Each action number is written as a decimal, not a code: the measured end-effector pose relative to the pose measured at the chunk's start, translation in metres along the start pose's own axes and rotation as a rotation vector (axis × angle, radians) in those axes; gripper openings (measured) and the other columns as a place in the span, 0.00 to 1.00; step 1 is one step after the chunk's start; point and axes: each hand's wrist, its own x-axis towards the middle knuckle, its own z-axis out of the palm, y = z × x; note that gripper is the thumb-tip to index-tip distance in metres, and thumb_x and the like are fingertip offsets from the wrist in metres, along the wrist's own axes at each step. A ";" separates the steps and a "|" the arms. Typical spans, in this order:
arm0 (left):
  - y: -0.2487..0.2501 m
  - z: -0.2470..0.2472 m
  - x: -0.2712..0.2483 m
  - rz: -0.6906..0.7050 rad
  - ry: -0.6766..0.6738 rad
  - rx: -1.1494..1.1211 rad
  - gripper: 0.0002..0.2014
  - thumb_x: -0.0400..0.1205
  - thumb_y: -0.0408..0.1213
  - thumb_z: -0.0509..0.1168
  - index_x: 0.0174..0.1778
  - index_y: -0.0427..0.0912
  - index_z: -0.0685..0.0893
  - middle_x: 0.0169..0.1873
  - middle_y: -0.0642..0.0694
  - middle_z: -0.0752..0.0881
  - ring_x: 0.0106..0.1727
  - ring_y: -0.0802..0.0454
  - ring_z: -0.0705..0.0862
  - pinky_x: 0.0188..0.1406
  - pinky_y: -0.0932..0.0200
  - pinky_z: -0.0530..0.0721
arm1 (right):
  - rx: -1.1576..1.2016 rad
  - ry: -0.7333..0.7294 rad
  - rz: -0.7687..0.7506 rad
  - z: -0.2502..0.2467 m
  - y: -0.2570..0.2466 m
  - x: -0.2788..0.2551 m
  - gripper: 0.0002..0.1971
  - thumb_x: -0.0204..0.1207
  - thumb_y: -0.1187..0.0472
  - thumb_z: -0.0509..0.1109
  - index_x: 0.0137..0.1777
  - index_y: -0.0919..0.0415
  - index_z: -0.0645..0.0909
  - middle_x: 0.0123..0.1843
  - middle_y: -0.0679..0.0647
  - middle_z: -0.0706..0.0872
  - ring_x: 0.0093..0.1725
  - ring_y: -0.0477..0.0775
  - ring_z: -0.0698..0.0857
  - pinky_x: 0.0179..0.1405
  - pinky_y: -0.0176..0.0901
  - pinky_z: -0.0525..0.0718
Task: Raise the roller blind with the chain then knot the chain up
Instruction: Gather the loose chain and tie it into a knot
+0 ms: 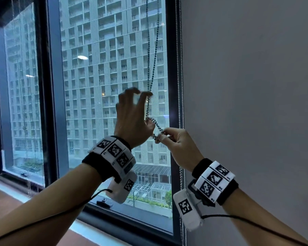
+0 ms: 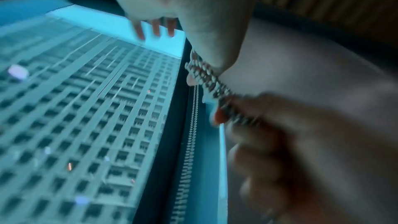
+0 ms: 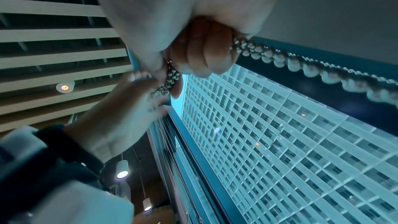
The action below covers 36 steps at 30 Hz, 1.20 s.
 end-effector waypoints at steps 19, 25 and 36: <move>0.022 0.001 0.019 -0.490 -0.371 -1.022 0.14 0.86 0.31 0.54 0.37 0.35 0.80 0.26 0.43 0.71 0.24 0.53 0.69 0.24 0.62 0.70 | -0.244 -0.287 -0.049 0.009 0.024 -0.004 0.18 0.85 0.52 0.57 0.31 0.49 0.72 0.27 0.45 0.73 0.27 0.43 0.69 0.32 0.39 0.69; 0.022 -0.007 0.032 -0.523 -0.307 -1.075 0.13 0.85 0.32 0.57 0.38 0.33 0.81 0.30 0.41 0.80 0.28 0.48 0.82 0.33 0.57 0.85 | -0.122 -0.299 0.053 0.014 0.029 -0.011 0.19 0.85 0.52 0.56 0.31 0.53 0.72 0.29 0.50 0.74 0.29 0.52 0.70 0.30 0.48 0.72; 0.024 -0.012 0.044 -0.489 -0.226 -1.107 0.12 0.85 0.30 0.57 0.39 0.31 0.81 0.29 0.39 0.81 0.24 0.52 0.88 0.31 0.57 0.89 | -0.062 -0.497 0.185 0.031 0.043 -0.030 0.19 0.86 0.54 0.57 0.33 0.58 0.73 0.21 0.42 0.71 0.20 0.41 0.66 0.23 0.32 0.66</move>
